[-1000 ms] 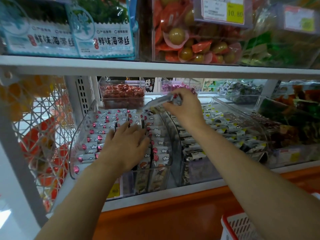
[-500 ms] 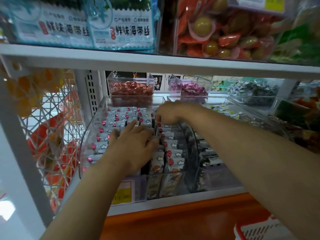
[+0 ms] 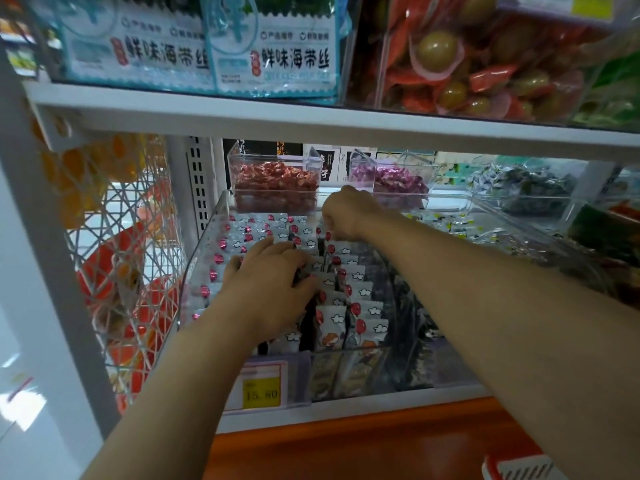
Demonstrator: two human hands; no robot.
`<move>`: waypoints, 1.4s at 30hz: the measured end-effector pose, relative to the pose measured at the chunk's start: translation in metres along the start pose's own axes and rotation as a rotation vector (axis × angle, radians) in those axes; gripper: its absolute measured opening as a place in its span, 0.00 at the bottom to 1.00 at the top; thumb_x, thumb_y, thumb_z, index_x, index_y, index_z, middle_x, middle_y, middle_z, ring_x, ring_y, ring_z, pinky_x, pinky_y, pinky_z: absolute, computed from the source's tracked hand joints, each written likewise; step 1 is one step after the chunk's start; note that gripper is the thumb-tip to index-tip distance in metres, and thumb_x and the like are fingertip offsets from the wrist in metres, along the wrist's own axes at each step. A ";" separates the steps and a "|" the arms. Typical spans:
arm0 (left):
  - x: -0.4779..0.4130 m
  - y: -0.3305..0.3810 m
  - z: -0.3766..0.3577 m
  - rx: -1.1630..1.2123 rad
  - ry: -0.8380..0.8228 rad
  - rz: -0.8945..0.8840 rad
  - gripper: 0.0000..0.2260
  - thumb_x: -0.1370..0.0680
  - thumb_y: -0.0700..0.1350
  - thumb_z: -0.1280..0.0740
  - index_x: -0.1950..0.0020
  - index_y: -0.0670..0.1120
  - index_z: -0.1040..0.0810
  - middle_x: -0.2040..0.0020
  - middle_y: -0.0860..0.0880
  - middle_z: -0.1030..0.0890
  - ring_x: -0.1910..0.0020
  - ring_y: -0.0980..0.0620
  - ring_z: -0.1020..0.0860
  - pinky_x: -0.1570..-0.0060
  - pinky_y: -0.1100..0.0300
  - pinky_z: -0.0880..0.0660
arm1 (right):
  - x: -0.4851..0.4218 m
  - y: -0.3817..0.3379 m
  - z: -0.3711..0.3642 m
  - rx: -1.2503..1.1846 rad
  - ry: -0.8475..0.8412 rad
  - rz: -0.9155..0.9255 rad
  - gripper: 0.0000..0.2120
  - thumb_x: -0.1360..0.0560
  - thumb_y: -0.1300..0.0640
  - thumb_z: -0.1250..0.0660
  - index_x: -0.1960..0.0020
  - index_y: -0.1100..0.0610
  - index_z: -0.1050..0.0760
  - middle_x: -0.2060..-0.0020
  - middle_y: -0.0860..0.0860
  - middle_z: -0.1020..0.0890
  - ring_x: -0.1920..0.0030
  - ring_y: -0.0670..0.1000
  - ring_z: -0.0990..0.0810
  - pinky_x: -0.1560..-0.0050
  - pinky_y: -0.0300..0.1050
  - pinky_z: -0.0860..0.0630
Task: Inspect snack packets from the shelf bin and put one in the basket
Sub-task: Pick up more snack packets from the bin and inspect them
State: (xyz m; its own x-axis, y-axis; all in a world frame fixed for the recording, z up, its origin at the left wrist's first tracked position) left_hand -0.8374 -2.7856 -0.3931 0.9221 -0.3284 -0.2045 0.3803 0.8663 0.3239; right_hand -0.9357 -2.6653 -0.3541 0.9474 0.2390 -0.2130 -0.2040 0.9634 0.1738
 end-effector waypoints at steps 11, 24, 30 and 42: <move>0.016 0.006 0.031 0.309 0.311 0.034 0.16 0.21 0.42 0.40 0.33 0.46 0.28 0.33 0.45 0.28 0.38 0.45 0.28 0.41 0.55 0.30 | 0.091 0.033 0.052 -0.573 0.632 -0.238 0.06 0.23 0.65 0.41 0.57 0.56 0.34 0.61 0.53 0.27 0.65 0.50 0.29 0.67 0.43 0.36; 0.038 0.023 0.014 1.196 0.116 0.136 0.07 0.21 0.44 0.38 0.52 0.45 0.21 0.58 0.45 0.18 0.61 0.54 0.18 0.66 0.67 0.23 | 0.181 0.024 0.018 -1.862 0.405 -0.375 0.08 0.24 0.63 0.36 0.62 0.60 0.27 0.67 0.51 0.17 0.71 0.51 0.19 0.71 0.41 0.22; 0.043 0.028 0.007 1.558 0.012 0.227 0.11 0.28 0.51 0.34 0.61 0.44 0.19 0.67 0.48 0.19 0.67 0.54 0.20 0.69 0.66 0.23 | 0.189 0.028 0.013 -1.788 0.339 -0.384 0.08 0.23 0.57 0.36 0.59 0.59 0.27 0.77 0.47 0.23 0.77 0.47 0.25 0.77 0.38 0.29; 0.045 0.035 -0.001 1.793 -0.002 0.413 0.07 0.23 0.43 0.36 0.59 0.41 0.27 0.70 0.44 0.23 0.75 0.54 0.22 0.75 0.66 0.25 | 0.187 0.018 -0.005 -2.306 0.129 -0.553 0.08 0.22 0.54 0.39 0.59 0.55 0.31 0.80 0.48 0.32 0.84 0.45 0.37 0.84 0.34 0.40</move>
State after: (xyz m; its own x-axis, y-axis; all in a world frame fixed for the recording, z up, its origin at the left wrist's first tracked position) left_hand -0.7825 -2.7704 -0.3916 0.9649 -0.2257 0.1345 -0.2350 -0.5122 0.8261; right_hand -0.7634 -2.6023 -0.3957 0.9923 -0.0700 0.1022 0.0416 -0.5882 -0.8077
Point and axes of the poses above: each hand's wrist, its own x-axis away from the middle knuckle, its own z-axis out of the back of the hand, y = z × x, the point moved 6 cm from there along -x, towards the middle knuckle
